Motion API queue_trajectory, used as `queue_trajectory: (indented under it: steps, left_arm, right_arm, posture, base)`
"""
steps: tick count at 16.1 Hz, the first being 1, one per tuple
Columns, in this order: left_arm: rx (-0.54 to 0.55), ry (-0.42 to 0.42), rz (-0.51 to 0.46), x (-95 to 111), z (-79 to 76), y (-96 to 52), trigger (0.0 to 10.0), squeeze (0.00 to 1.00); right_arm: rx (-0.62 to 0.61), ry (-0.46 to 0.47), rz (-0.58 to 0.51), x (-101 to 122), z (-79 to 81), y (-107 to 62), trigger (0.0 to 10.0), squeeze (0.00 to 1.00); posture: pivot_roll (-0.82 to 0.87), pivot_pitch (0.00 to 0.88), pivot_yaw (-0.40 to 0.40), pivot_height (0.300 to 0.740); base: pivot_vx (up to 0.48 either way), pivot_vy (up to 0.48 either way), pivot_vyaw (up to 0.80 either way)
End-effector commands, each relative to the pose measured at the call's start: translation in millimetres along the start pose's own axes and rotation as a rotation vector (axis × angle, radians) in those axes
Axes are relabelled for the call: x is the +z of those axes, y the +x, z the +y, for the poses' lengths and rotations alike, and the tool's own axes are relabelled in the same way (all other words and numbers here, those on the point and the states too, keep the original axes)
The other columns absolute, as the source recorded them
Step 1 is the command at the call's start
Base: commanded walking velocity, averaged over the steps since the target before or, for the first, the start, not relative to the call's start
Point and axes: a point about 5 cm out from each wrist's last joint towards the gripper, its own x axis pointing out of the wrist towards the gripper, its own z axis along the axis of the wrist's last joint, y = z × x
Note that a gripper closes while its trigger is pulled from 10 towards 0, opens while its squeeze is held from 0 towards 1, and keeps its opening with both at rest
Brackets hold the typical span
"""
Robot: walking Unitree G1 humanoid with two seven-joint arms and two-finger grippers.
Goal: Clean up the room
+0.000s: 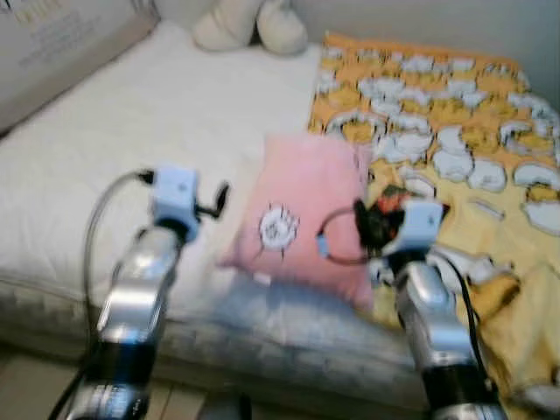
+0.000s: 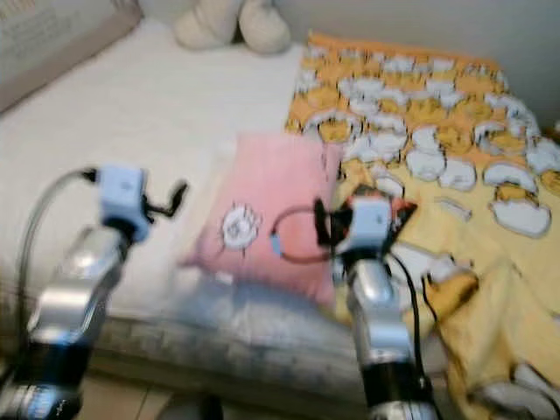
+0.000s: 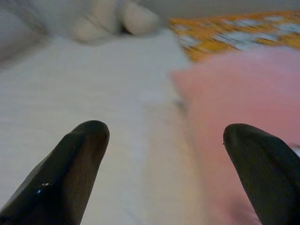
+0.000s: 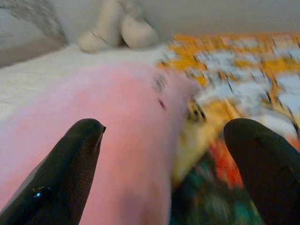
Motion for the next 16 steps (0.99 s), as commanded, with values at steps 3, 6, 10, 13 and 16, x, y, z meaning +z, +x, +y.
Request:
queue_trajectory:
  steps: [3,6,10,13,16]
  left_arm:
    - [-0.051,-0.143,0.056,13.4,10.9,29.2,10.0,0.0]
    - [-0.057,-0.23,0.079,20.4,19.4,44.4,10.0,0.0]
    - [0.041,-0.151,-0.09,43.8,35.1,45.6,10.0,0.0]
    - [0.089,0.032,-0.301,58.7,23.6,7.5,10.0,0.0]
    - [0.11,0.037,-0.289,42.2,9.4,-54.3,10.0,0.0]
  right_arm:
    - [-0.093,0.097,0.0,12.6,-26.5,13.6,10.0,0.0]
    - [-0.162,0.157,-0.022,22.6,-44.1,19.3,10.0,0.0]
    - [-0.132,-0.02,-0.124,43.8,-39.0,19.7,10.0,0.0]
    - [-0.146,-0.171,-0.214,49.1,-23.5,-7.0,10.0,0.0]
    - [-0.11,-0.287,-0.191,37.9,-0.2,-69.9,10.0,0.0]
  posture:
    - [0.05,0.0,-0.029,0.719]
    - [0.04,0.0,-0.014,0.719]
    - [0.0,0.0,0.009,0.719]
    - [0.0,0.0,0.0,0.719]
    - [0.01,0.0,-0.035,0.719]
  base:
    - [0.0,0.0,0.0]
    - [0.0,0.0,0.0]
    - [0.0,0.0,0.0]
    - [0.0,0.0,0.0]
    - [0.0,0.0,0.0]
